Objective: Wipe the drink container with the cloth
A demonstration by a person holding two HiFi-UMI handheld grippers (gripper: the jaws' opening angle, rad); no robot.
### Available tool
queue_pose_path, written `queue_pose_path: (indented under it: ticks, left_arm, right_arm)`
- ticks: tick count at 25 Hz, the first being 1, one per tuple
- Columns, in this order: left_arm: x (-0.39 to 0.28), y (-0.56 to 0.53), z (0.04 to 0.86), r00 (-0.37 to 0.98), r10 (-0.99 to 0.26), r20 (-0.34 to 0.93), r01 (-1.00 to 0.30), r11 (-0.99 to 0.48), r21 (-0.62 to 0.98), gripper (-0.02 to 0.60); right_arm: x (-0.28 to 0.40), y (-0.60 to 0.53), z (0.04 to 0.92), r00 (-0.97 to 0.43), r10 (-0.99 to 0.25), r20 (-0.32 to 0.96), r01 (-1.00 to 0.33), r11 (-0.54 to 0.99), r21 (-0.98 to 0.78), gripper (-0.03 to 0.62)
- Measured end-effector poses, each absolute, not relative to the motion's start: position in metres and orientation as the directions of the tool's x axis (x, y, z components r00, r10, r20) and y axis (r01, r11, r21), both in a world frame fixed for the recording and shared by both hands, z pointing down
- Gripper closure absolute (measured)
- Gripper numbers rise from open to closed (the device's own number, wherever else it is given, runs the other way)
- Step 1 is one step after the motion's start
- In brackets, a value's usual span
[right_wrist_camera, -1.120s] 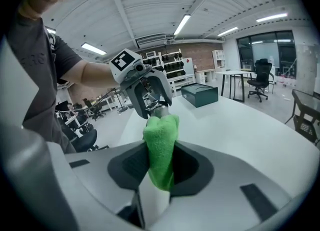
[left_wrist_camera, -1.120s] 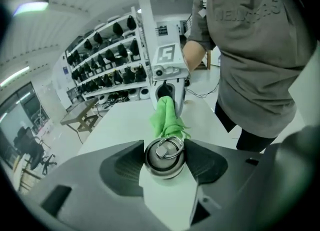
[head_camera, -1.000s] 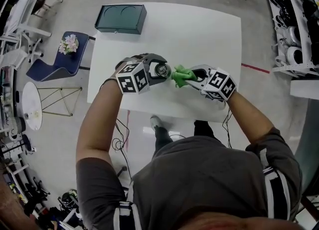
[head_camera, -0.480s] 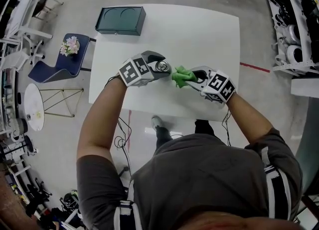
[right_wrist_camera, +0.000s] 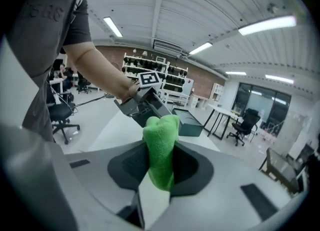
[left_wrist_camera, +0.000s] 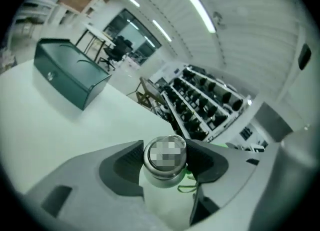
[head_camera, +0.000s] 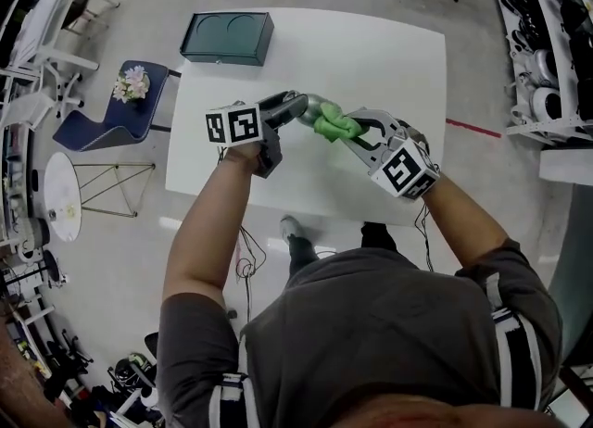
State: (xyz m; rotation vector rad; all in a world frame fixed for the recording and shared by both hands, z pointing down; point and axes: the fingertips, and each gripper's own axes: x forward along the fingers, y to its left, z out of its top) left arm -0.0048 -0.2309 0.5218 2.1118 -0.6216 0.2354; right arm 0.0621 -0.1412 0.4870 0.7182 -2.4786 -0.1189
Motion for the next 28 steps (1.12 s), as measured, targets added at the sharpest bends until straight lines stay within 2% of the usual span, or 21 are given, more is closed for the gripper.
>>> queue_pose_path:
  ticks: [3, 8, 13, 22, 25, 28]
  left_arm:
    - [-0.002, -0.235, 0.523, 0.842, -0.410, 0.352, -0.507, -0.376, 0.776, 0.334]
    - [0.005, -0.230, 0.520, 0.848, -0.418, 0.324, -0.471, -0.318, 0.822, 0.334]
    - [-0.007, -0.230, 0.515, 0.857, -0.423, 0.294, -0.443, -0.314, 0.840, 0.334]
    - [-0.014, -0.227, 0.510, 0.859, -0.444, 0.254, -0.413, -0.309, 0.856, 0.334]
    - [-0.016, -0.228, 0.511, 0.845, -0.473, 0.252, -0.418, -0.288, 0.861, 0.334]
    - [-0.014, -0.229, 0.511, 0.829, -0.498, 0.255, -0.425, -0.265, 0.866, 0.334]
  right_arm:
    - [0.042, -0.151, 0.476, -0.683, -0.564, 0.464, -0.429, 0.824, 0.370, 0.502]
    - [0.032, -0.165, 0.487, -0.619, -0.622, 0.480, -0.395, 0.775, 0.494, 0.502]
    - [0.052, -0.157, 0.504, -0.590, -0.618, 0.520, -0.377, 0.780, 0.500, 0.502]
    - [0.115, -0.170, 0.537, -0.472, -0.642, 0.604, -0.446, 0.765, 0.465, 0.502]
    - [0.104, -0.167, 0.515, -0.499, -0.659, 0.563, -0.462, 0.752, 0.470, 0.502]
    - [0.061, -0.152, 0.491, -0.577, -0.642, 0.505, -0.398, 0.761, 0.512, 0.502]
